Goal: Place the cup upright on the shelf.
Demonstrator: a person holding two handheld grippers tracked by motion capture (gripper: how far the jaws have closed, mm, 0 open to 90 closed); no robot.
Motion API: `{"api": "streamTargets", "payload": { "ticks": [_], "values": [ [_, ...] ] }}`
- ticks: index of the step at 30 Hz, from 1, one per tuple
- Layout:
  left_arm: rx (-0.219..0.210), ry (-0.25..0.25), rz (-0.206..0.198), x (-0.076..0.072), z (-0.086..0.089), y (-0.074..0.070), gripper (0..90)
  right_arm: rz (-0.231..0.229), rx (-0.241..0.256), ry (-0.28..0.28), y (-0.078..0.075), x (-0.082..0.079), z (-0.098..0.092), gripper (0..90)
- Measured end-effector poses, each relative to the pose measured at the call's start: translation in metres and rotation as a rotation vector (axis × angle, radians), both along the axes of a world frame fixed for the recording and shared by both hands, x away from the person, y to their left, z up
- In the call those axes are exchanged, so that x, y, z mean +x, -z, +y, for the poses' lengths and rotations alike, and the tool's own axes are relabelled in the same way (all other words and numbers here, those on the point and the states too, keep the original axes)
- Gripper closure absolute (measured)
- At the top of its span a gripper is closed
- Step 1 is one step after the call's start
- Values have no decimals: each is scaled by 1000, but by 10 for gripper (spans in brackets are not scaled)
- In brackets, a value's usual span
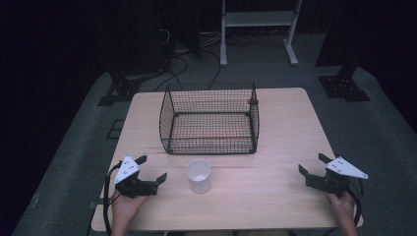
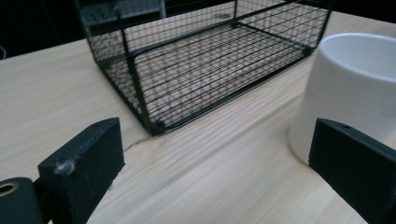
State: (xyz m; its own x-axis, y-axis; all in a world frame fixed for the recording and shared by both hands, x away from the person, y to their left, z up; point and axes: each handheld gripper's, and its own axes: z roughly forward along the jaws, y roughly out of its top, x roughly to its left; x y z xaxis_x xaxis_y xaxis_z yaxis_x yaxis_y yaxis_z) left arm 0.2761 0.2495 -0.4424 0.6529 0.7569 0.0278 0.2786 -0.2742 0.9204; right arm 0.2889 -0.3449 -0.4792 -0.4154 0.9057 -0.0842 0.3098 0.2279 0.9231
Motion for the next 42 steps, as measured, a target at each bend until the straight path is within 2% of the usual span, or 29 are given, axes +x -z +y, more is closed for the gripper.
{"api": "streamTargets", "payload": {
  "ticks": [1, 2, 3, 4, 7, 8, 9, 20, 25, 27, 30, 32, 42],
  "values": [
    [4, 29, 5, -2, -4, -2, 23, 1, -1, 1, 0, 0, 0, 130],
    [4, 29, 5, -2, -4, -2, 22, 1, -1, 1, 0, 0, 0, 130],
    [14, 61, 10, -4, -8, -3, 22, 1, -3, 1, 0, 0, 0, 131],
    [14, 61, 10, -4, -8, -3, 22, 1, -3, 1, 0, 0, 0, 131],
    [33, 129, 14, -8, -14, -8, 22, 2, -3, 2, 0, 0, 0, 131],
    [33, 129, 14, -8, -14, -8, 22, 3, -3, 3, 0, 0, 0, 131],
    [26, 155, 21, -9, -16, -10, 22, 3, -3, 3, 0, 0, 0, 131],
    [37, 218, 27, -13, -27, -17, 20, 4, -2, 2, 0, 0, 0, 131],
    [50, 252, 19, -16, -36, -23, 20, 4, -5, 0, 0, 1, 1, 131],
    [74, 269, 18, -17, -43, -27, 20, 4, -7, -2, 0, 1, 1, 131],
    [80, 277, 22, -17, -47, -28, 20, 4, -7, -2, 0, 1, 1, 131],
    [107, 289, 33, -17, -54, -30, 20, 4, -7, -2, 0, 1, 1, 131],
    [151, 323, 59, -14, -73, -30, 20, 6, -9, -3, 0, 1, 1, 131]
  ]
}}
